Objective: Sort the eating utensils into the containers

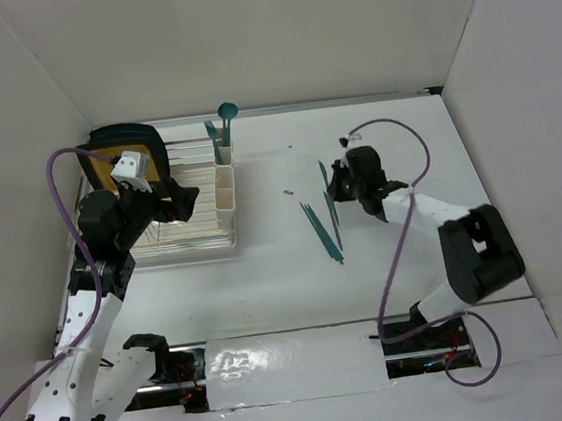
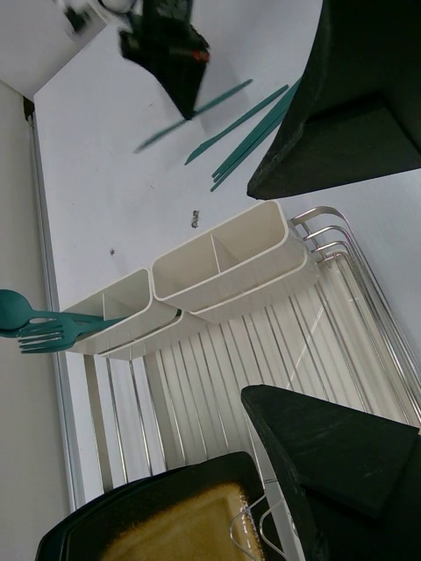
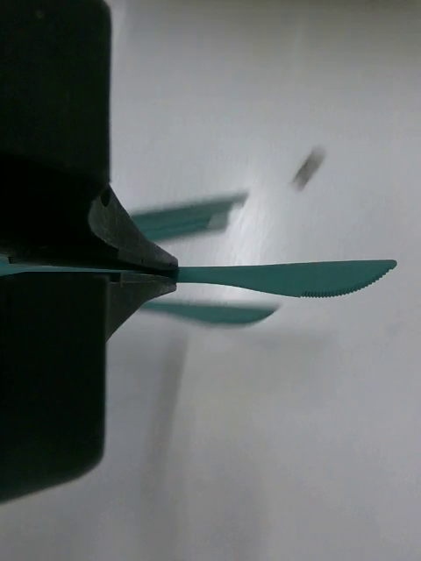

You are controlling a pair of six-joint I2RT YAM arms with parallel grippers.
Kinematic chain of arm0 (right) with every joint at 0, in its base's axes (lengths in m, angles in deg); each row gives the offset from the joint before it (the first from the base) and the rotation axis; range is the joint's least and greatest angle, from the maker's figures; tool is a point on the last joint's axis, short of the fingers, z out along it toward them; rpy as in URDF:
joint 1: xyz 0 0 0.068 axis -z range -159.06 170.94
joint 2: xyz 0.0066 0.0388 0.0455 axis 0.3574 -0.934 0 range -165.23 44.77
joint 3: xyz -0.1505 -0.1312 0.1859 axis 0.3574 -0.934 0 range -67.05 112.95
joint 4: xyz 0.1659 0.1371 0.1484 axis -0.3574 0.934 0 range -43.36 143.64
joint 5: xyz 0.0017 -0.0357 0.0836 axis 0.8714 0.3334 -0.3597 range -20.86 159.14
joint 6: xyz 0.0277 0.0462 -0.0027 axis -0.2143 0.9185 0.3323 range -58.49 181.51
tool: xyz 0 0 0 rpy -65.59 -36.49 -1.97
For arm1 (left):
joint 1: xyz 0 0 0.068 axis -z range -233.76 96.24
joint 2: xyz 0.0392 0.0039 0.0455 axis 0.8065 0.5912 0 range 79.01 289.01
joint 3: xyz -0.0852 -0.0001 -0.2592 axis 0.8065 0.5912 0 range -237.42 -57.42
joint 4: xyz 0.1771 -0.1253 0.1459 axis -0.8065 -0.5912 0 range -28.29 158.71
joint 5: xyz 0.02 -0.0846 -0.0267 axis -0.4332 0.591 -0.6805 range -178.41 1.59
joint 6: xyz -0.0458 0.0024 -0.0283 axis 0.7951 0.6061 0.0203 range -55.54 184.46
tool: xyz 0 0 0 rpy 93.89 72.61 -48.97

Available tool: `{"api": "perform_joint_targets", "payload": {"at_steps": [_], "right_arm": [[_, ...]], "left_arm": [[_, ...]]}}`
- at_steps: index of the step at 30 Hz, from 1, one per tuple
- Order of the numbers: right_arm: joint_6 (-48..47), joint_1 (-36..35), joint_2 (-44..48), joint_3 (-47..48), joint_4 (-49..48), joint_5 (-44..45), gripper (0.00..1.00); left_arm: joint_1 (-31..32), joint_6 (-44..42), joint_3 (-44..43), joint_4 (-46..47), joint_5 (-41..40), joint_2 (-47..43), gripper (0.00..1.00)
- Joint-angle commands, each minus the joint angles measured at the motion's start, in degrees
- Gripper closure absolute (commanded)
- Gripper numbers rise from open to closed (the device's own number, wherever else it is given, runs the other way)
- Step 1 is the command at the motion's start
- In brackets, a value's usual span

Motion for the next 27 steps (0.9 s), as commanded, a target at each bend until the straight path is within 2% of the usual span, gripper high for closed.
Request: {"api": "perform_joint_targets", "payload": {"at_steps": [1, 2, 7, 10, 14, 20, 27], "right_arm": [[-2.0, 0.7, 12.0, 0.7, -21.8, -15.2, 1.0], [-1.7, 0.5, 13.3, 3.1, -24.4, -20.1, 1.0], [4.6, -1.6, 9.5, 11.9, -38.8, -28.4, 1.0], [6.1, -4.9, 6.4, 15.6, -44.7, -29.0, 1.0], [4.1, -10.9, 2.6, 16.9, -55.8, -25.4, 1.0], [-1.6, -18.7, -6.8, 26.2, -55.8, -22.8, 1.0], [-3.6, -19.9, -14.2, 29.8, -59.4, -22.8, 1.0]], "left_arm": [[-0.3, -0.7, 0.1, 2.8, 0.0, -0.1, 0.0], [-0.3, -0.8, 0.2, 2.7, -0.1, 0.2, 0.0], [-0.2, -0.9, -0.1, 2.5, -1.4, 1.1, 0.0], [-0.4, -1.1, 0.2, 2.7, -1.8, 0.9, 0.0], [-0.2, -1.1, 0.1, 2.6, -2.5, 0.7, 0.0], [-0.3, -0.9, 0.3, 2.7, -3.6, 1.1, 0.0], [-0.2, -0.9, -0.1, 2.4, -3.9, 1.5, 0.0]]}}
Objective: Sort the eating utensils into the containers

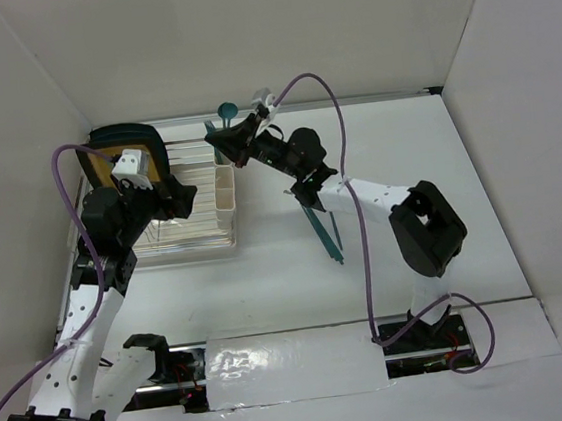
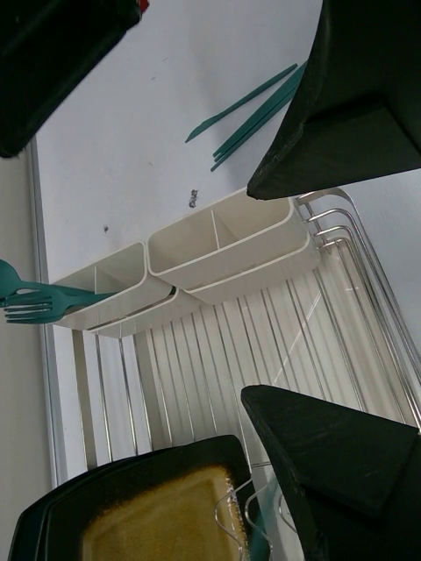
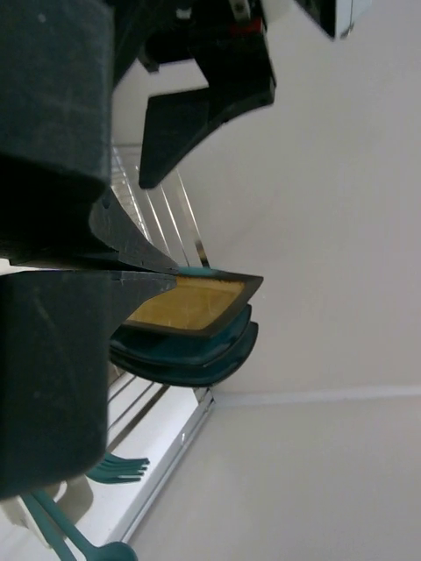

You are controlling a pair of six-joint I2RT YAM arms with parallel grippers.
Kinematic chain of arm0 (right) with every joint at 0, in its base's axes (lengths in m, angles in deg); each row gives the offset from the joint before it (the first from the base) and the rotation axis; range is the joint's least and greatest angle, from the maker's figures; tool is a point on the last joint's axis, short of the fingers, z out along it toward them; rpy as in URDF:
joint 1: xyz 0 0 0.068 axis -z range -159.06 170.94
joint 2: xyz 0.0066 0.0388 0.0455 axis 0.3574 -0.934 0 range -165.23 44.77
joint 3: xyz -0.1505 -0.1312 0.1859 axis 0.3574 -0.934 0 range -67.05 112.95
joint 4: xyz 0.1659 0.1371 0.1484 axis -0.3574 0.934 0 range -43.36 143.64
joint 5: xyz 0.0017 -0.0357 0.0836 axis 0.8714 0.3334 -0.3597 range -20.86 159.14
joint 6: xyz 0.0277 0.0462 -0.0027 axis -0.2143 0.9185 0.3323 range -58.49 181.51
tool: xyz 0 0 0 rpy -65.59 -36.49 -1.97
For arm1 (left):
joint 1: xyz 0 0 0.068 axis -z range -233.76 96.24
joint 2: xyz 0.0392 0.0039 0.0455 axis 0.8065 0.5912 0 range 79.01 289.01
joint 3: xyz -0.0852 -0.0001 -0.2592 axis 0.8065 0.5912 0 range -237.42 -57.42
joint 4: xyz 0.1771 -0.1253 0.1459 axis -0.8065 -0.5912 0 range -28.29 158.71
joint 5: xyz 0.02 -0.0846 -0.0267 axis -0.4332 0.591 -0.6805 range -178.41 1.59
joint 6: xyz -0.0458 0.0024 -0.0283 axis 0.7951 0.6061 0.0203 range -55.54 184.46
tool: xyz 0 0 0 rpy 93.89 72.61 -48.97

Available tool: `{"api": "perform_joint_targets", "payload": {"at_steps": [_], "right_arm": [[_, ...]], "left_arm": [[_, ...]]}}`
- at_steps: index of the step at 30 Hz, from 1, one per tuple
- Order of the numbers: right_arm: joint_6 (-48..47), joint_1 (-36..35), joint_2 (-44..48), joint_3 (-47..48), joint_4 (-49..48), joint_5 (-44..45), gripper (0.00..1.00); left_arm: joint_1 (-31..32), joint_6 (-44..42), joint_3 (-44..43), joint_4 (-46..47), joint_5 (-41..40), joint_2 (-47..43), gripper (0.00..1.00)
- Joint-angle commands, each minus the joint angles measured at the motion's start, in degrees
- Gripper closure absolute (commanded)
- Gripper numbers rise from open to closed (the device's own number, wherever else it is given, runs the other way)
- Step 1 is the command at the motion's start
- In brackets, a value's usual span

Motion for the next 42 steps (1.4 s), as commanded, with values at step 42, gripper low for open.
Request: {"api": "perform_joint_targets", "payload": {"at_steps": [42], "right_arm": [[-24.3, -0.1, 1.5, 14.6, 37.4, -2.0, 0.62]], "left_arm": [[-0.3, 14.2, -3.7, -5.0, -22.5, 2.8, 0.06]]}}
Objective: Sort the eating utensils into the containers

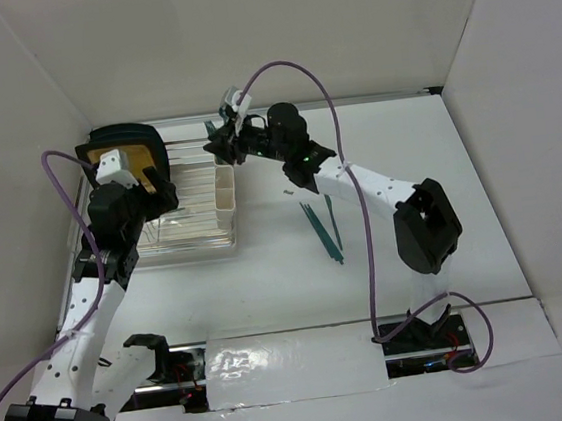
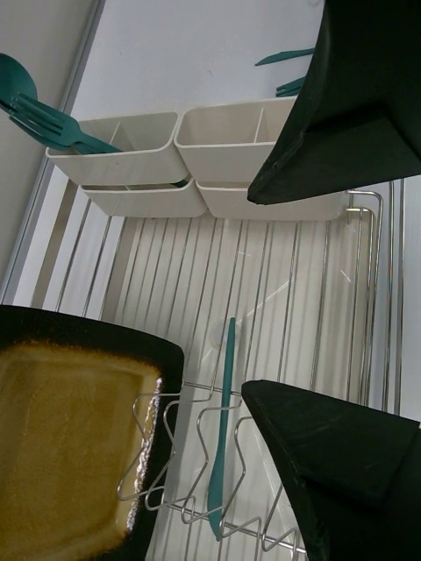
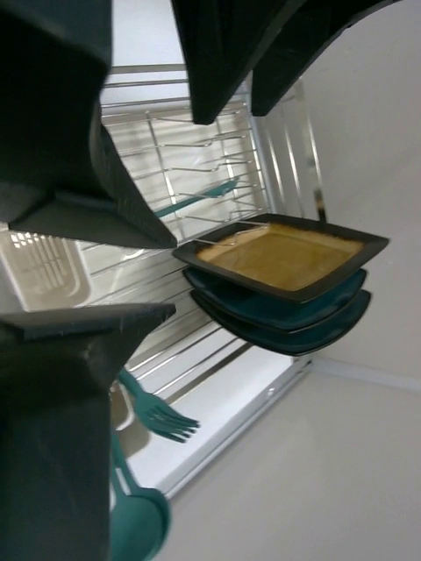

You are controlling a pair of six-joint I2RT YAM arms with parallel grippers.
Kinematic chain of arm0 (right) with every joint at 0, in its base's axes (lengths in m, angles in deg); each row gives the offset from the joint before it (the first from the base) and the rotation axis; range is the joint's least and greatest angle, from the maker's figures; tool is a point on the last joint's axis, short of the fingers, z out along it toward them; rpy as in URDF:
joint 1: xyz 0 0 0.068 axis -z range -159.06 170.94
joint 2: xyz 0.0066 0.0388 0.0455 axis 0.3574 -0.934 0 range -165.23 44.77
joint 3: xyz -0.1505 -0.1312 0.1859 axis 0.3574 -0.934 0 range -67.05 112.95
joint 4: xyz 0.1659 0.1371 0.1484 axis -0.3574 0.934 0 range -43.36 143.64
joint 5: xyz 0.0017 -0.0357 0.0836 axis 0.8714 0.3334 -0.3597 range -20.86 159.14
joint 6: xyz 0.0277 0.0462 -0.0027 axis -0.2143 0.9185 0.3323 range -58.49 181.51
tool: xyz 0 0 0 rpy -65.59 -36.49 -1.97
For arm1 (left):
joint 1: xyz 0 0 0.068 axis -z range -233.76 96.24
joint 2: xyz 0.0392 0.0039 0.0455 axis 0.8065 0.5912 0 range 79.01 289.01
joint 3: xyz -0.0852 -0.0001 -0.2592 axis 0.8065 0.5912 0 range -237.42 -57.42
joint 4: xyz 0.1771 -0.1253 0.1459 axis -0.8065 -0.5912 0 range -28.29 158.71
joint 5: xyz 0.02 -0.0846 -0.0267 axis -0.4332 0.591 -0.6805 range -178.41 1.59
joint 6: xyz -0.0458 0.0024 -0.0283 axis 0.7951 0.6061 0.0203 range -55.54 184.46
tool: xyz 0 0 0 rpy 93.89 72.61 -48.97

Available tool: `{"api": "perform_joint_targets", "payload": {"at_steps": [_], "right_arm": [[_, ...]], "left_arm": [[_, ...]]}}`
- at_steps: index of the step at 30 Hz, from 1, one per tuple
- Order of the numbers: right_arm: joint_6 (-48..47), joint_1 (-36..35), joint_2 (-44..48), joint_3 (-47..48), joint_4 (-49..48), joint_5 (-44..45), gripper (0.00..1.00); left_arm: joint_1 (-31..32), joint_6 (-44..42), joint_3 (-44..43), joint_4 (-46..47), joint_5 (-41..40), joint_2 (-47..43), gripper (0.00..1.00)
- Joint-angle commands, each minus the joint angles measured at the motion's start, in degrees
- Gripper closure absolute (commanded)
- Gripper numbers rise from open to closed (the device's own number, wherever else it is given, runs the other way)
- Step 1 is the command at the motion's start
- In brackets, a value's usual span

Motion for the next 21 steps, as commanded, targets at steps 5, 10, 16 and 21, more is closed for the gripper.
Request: {"api": "perform_joint_targets", "payload": {"at_steps": [5, 10, 16, 21], "right_arm": [[-2.7, 0.2, 9.8, -5.5, 6.2, 7.6, 0.5], [-0.9, 2.2, 18.5, -15.7, 3.1, 15.7, 0.39], [4.7, 8.9, 21.7, -13.2, 8.4, 24.0, 0.19], [9.6, 14.4, 23.1, -11.4, 15.2, 24.0, 0.13]], "left_arm": [[-0.3, 6.0, -3.3, -0.7, 0.4, 0.7, 0.08], [-0.2, 18.7, -9.9, -7.3, -1.4, 5.0, 0.12], [-0.3, 38.6, -23.0, -22.3, -1.6, 15.9, 0.12], [-0.1, 62.4, -30.8, -42.8, -6.2, 27.4, 0.15]]}}
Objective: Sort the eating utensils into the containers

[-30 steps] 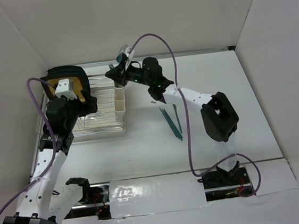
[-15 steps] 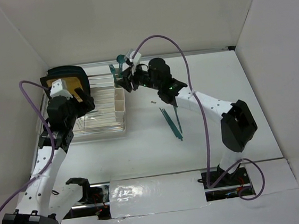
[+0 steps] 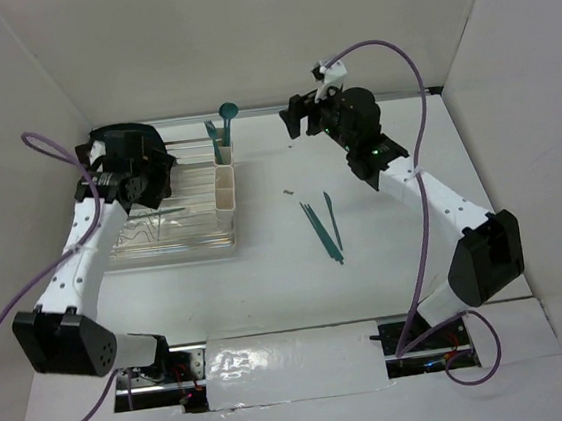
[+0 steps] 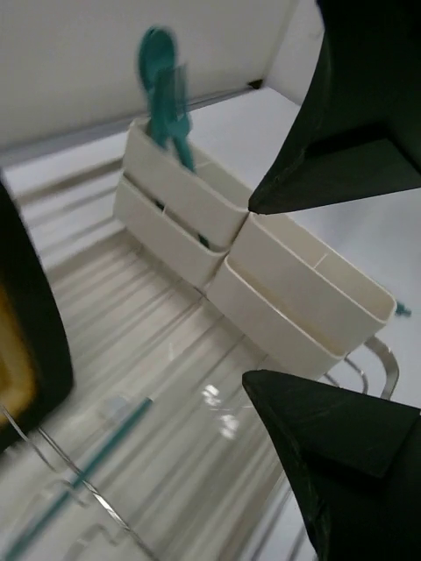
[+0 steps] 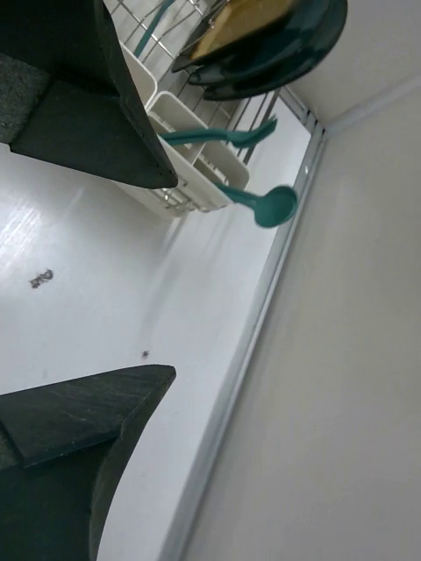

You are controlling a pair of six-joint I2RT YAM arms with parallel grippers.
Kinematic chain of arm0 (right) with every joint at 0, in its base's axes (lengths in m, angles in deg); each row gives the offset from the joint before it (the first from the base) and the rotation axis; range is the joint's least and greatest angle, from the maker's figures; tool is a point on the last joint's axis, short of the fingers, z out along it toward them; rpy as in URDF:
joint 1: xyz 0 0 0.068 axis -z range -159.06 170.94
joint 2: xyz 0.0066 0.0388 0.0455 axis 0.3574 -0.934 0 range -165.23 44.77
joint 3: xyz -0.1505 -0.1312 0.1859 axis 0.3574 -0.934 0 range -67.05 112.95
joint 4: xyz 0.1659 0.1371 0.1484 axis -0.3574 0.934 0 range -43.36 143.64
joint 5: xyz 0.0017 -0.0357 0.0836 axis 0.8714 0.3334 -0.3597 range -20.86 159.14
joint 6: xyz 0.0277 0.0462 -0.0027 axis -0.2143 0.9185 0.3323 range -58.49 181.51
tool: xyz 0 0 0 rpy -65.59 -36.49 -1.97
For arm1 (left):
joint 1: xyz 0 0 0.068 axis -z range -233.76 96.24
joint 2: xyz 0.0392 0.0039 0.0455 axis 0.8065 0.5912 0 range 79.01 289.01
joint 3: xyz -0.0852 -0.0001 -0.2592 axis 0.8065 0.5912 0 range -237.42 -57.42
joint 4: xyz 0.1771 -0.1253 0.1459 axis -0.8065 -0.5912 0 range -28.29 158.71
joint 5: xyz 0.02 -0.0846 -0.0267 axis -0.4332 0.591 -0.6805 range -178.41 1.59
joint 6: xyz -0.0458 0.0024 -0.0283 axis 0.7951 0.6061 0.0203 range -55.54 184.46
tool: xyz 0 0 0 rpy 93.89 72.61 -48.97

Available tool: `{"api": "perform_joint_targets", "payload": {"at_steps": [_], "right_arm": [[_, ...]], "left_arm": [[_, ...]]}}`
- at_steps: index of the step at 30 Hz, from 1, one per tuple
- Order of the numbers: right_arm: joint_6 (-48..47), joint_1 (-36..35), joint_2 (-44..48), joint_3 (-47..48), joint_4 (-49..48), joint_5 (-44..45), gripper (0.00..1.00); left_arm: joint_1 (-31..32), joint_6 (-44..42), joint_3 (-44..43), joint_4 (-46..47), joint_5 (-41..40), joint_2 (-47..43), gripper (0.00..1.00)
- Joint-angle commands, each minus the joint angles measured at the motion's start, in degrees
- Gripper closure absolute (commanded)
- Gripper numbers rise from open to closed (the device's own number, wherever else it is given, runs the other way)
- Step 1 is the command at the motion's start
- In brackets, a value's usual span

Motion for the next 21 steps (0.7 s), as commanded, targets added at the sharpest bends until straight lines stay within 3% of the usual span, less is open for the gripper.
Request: {"api": "perform_joint_targets", "payload": {"at_steps": [1, 6, 10, 18, 21], "right_arm": [[5.0, 2.4, 3.2, 2.3, 6.2, 2.2, 0.12], [12.2, 5.2, 5.6, 3.1, 13.1, 2.9, 0.1], [11.6, 7.0, 6.8, 4.4, 19.5, 1.3, 0.09], [11.4, 11.7, 10.0, 1.6, 20.6, 3.3, 0.08], [11.2, 14.7, 9.3, 1.6, 21.7, 1.4, 0.07]], "left_arm": [[-0.2, 24.7, -4.2, -17.8, -3.3, 5.1, 0.17], [-0.1, 29.3, -8.3, -21.1, -2.5, 11.2, 0.22], [-0.2, 31.7, -11.2, -20.7, -3.9, 15.1, 0.25], [-0.3, 39.9, -15.5, -29.4, -8.2, 23.5, 0.33], [-0.5, 36.8, -16.0, -29.3, -8.9, 26.0, 0.33]]}}
